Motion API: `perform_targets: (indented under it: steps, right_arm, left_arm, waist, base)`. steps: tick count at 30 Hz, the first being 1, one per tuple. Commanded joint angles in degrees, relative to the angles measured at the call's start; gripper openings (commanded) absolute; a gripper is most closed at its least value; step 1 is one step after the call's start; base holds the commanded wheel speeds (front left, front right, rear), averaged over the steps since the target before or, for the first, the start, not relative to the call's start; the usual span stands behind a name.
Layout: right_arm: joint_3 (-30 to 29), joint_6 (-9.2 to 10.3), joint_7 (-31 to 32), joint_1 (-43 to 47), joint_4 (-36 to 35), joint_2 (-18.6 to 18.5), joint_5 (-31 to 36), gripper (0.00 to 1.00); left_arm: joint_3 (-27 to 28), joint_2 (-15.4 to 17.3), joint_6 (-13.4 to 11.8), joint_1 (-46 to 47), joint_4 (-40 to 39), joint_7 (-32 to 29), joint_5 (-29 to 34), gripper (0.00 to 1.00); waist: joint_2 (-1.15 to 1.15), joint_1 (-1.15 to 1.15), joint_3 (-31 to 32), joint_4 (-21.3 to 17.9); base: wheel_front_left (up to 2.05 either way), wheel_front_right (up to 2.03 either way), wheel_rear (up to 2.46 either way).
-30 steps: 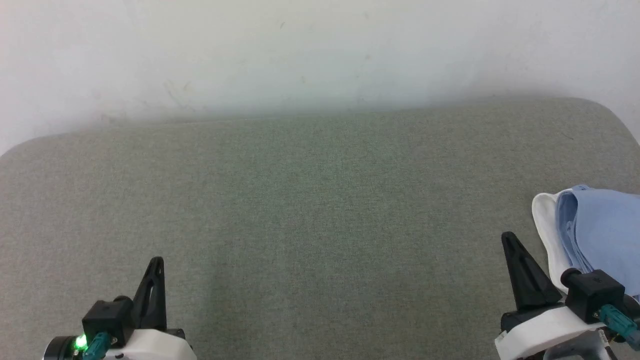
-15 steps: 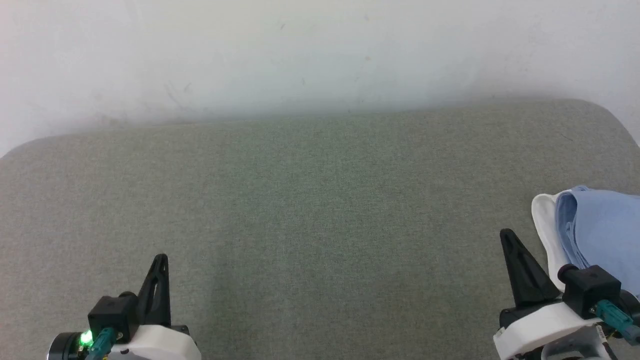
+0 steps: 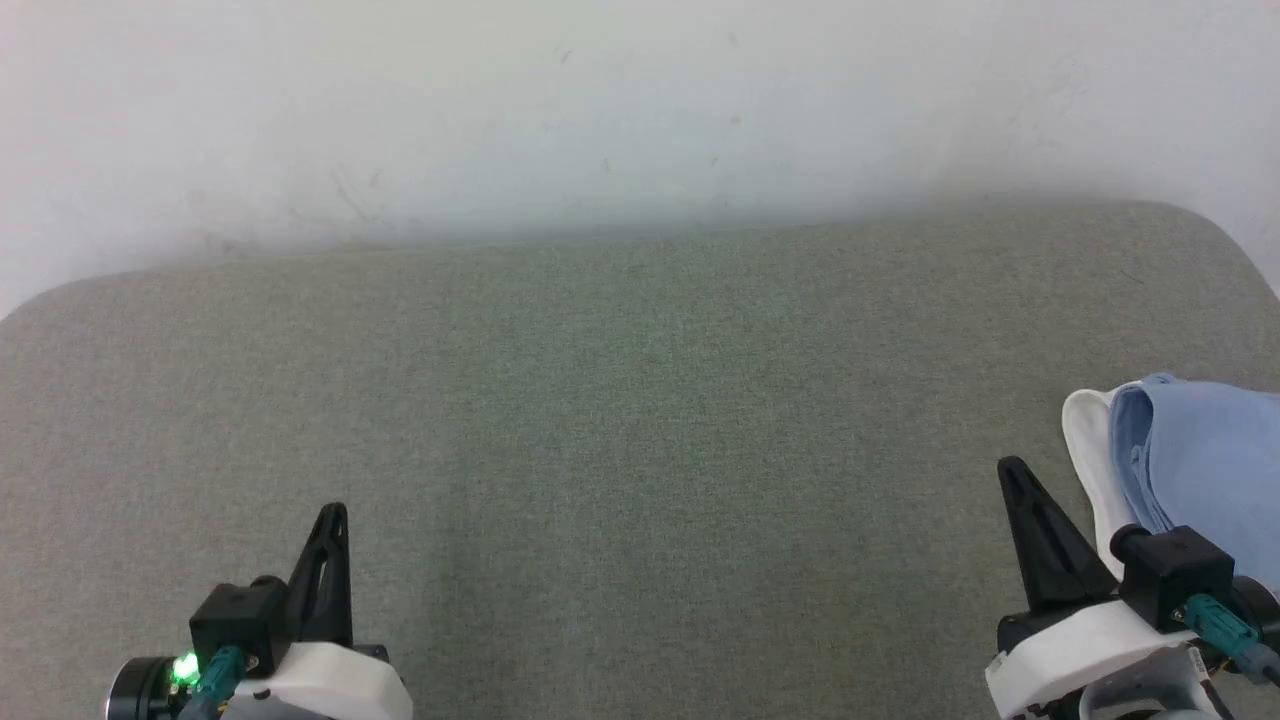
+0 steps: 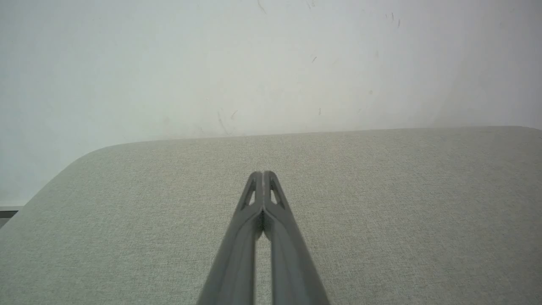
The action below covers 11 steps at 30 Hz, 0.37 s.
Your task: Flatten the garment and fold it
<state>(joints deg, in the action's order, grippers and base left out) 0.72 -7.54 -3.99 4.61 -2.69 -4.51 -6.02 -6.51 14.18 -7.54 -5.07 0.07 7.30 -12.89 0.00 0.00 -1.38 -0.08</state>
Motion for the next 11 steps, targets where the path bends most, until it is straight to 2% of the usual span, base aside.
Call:
perform_targets:
  steps: [1, 11]
  right_arm:
    - [0.0, 0.02, 0.4, -1.0, 0.2, 0.3, 0.6, 0.0]
    - [-0.1, 0.03, 0.9, -1.5, 0.6, 0.5, 1.3, 0.0]
  left_arm:
    - [0.4, -0.6, 0.5, 1.3, 0.0, -0.3, 0.9, 0.0]
    - [1.3, -2.0, 1.5, 1.8, 0.0, -1.2, 2.5, 0.0]
  waist:
    - [0.0, 0.0, 0.0, 0.0]
    - [0.0, 0.0, 0.2, 0.0]
  base:
    - [0.0, 0.0, 0.0]
    - [0.0, 0.0, 0.0]
